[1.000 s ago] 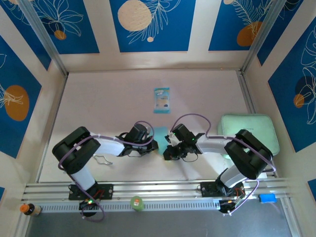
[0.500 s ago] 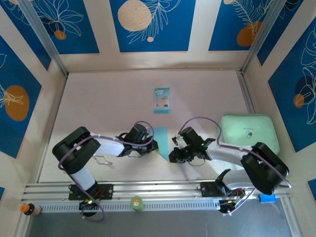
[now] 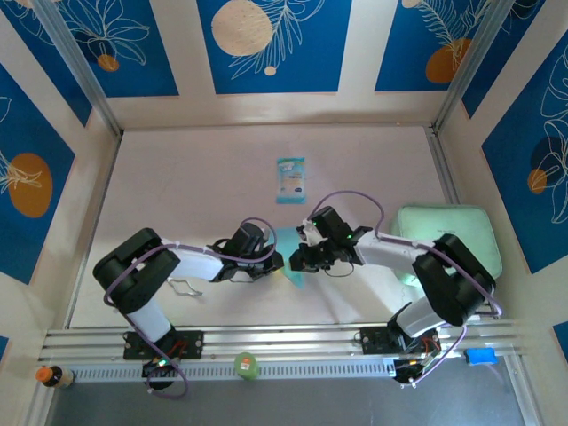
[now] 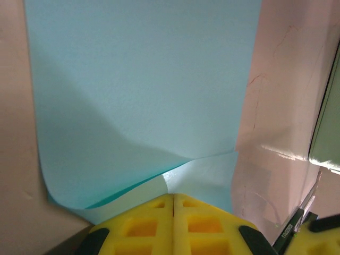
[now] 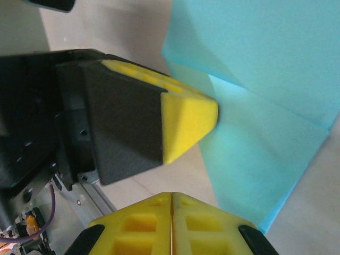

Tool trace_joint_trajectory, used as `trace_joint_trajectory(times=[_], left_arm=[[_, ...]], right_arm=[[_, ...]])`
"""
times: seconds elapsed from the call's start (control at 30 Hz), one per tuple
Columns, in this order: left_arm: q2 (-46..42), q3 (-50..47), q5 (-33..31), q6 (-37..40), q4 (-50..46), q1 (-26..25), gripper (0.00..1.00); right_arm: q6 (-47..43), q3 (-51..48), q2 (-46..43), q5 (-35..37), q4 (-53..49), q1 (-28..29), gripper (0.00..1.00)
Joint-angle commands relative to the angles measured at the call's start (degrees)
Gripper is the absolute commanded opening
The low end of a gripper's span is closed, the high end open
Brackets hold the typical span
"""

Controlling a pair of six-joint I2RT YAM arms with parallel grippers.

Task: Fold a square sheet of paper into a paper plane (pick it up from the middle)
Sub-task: Third fold the triangle at the center of the table.

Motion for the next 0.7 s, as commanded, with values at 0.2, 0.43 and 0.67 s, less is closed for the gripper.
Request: trace_joint_trajectory(times=[0.2, 0.43, 0.67], left_arm=[[-0.44, -0.77, -1.59, 1.16, -3.87, -0.08, 0.0], [-1.89, 1.66, -1.32, 5.25, -6.58, 0.07, 0.0], [-4.95, 4.91, -1.05, 6.67, -10.64, -0.32, 0.01]], right_arm=[[-1.17, 1.65, 6.52, -0.57, -1.66, 1.25, 0.09], [0.16, -2.64, 7.35, 1.91, -4.01, -0.68, 0.05], [1.21, -3.14, 8.61, 1.63, -3.39, -0.37, 0.03]])
